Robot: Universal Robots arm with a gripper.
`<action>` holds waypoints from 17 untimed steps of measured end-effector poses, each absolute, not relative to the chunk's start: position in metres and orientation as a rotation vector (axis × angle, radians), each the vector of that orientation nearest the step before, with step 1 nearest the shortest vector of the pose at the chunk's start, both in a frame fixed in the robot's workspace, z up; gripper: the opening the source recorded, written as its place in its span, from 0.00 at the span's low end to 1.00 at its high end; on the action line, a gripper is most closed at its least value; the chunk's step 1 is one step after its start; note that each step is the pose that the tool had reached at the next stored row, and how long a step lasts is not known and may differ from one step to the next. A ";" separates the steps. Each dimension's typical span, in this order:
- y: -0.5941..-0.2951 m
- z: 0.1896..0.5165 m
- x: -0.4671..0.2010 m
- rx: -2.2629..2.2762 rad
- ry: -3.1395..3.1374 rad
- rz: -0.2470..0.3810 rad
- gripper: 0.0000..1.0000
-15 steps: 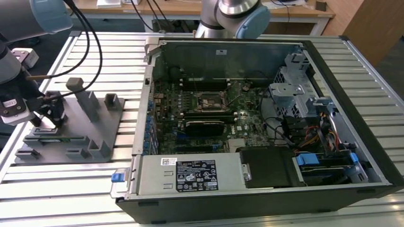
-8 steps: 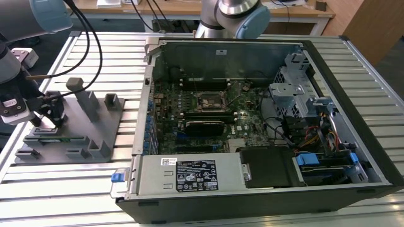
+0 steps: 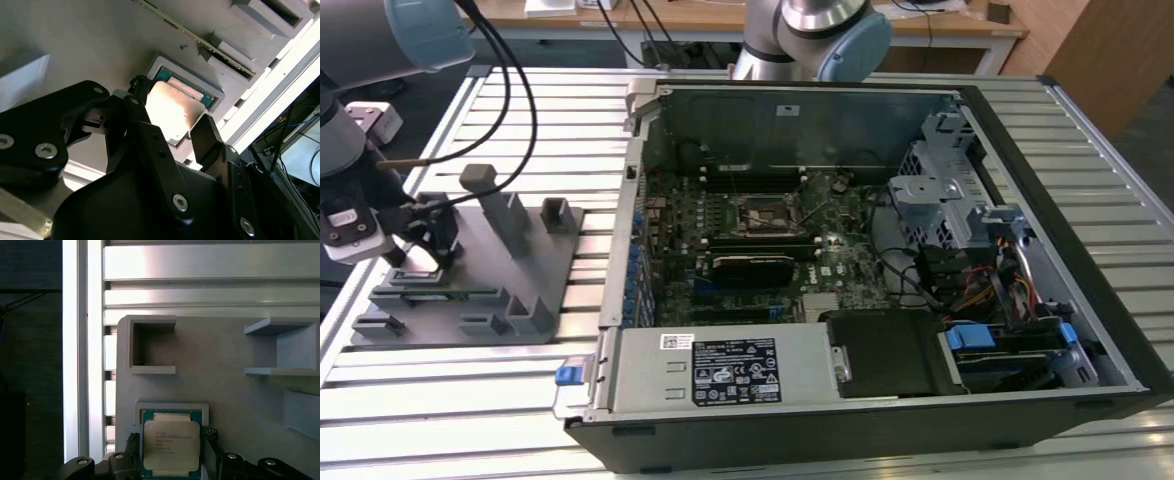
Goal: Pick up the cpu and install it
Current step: 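Pick up the cpu and move it towards the insertion slot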
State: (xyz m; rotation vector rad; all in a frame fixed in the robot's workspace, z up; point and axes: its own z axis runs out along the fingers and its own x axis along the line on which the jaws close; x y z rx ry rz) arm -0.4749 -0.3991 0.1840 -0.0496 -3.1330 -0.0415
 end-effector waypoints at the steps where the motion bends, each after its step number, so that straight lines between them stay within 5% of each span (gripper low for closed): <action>1: -0.399 0.184 -0.475 -0.049 -3.133 -0.041 0.61; 17: -0.399 0.187 -0.475 -0.048 -3.133 -0.041 0.53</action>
